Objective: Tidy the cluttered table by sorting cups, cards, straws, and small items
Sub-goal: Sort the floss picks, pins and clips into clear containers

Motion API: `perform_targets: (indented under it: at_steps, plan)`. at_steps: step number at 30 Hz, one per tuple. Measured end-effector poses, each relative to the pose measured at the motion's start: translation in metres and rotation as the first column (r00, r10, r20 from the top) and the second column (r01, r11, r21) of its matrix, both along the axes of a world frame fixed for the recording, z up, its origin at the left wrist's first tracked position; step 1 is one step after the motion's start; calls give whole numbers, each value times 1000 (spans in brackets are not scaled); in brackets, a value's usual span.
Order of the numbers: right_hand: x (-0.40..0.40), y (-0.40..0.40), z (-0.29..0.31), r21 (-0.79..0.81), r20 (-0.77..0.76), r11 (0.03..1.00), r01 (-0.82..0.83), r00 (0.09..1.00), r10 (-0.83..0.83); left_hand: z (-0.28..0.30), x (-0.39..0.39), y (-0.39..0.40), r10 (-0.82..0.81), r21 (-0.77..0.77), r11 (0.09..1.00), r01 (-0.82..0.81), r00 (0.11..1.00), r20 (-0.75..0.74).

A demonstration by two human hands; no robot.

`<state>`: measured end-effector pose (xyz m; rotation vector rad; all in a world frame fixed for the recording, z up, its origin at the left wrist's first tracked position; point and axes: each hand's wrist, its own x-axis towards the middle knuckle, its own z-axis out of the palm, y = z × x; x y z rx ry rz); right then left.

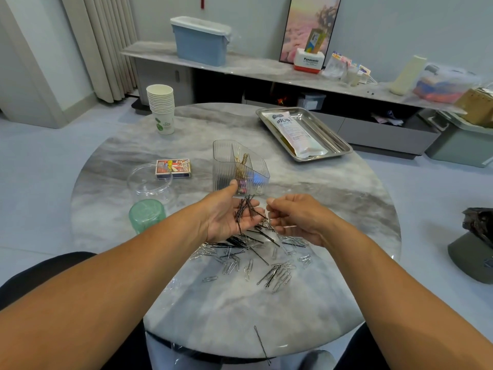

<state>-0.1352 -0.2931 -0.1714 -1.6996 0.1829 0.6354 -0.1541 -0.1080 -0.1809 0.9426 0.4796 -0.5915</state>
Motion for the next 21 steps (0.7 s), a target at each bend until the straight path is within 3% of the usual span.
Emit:
perform_targets:
  at_steps: [5, 9, 13, 16, 18, 21]
  plan:
    - [-10, 0, 7, 85, -117, 991, -106, 986, 116, -3, 4, 1, 72, -55, 996, -72, 997, 1]
    - [-14, 7, 5, 132, -37, 981, -143, 988, 149, -3, 5, 1, 68, -32, 997, -68, 998, 6]
    - [-14, 10, 1, 39, 99, 976, -215, 973, 210, -4, 6, 2, 68, -26, 997, -68, 998, 0]
    - [-10, 7, -1, -87, 168, 973, -216, 959, 228, -3, 5, 4, 88, -20, 996, -88, 996, -22]
    - [-8, 2, -2, -324, 234, 922, -213, 926, 297, -2, 6, 6, 100, -11, 995, -100, 994, -37]
    - [-13, 1, -10, -680, 127, 668, -303, 849, 514, -1, 8, 9, 150, 15, 989, -149, 987, -54]
